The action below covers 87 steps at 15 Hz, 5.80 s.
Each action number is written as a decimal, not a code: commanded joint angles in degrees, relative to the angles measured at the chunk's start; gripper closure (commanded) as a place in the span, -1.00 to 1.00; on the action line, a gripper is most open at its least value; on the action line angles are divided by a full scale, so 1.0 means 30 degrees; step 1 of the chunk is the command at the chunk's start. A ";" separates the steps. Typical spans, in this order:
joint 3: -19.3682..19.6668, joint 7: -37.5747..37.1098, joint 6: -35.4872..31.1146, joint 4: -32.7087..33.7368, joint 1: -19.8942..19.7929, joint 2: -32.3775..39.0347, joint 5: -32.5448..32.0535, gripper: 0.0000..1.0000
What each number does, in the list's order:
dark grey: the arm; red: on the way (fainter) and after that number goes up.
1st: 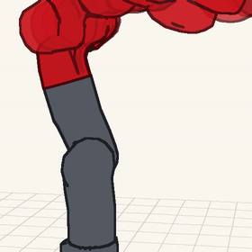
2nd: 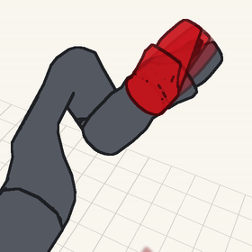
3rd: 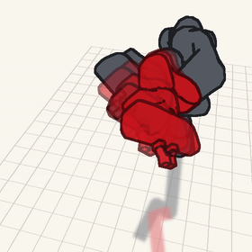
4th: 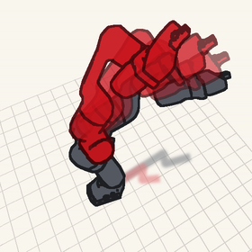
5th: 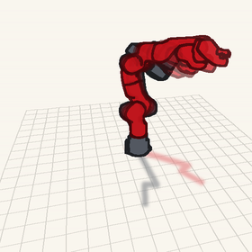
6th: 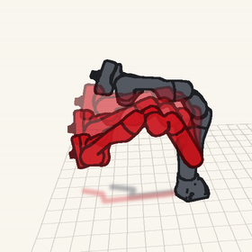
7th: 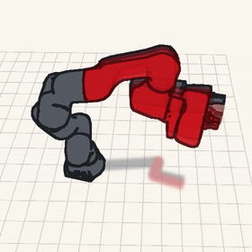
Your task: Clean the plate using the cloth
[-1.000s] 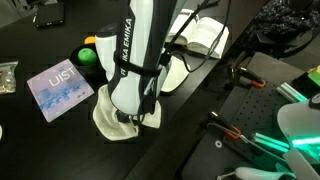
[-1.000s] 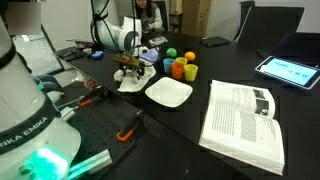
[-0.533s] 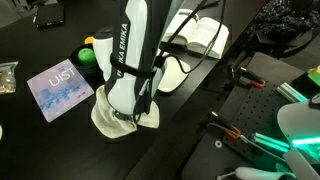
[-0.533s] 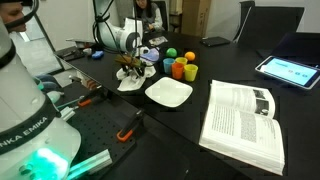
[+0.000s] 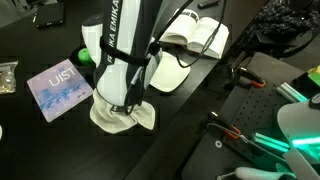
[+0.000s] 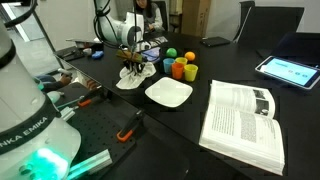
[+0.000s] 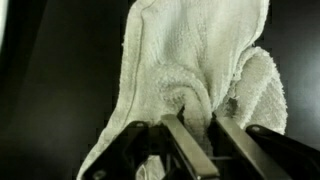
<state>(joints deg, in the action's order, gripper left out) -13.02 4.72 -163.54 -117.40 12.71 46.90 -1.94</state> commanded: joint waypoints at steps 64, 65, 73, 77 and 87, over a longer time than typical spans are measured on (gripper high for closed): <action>0.5099 -0.3022 -0.2091 -0.1605 -0.2343 -0.0510 -0.0029 0.91; 0.5296 -0.3173 -0.2096 -0.1571 -0.2276 -0.0504 -0.0020 0.91; 0.6919 -0.4688 -0.2415 -0.1798 -0.1013 -0.0849 -0.0150 0.91; 0.8190 -0.5304 -0.2434 -0.1875 0.0210 -0.0794 -0.0377 0.91; 1.0299 -0.5200 -0.1905 -0.1816 -0.0875 0.0191 -0.0343 0.91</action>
<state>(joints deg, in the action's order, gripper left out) 17.63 -10.75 -169.54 -123.11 10.88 46.42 -2.86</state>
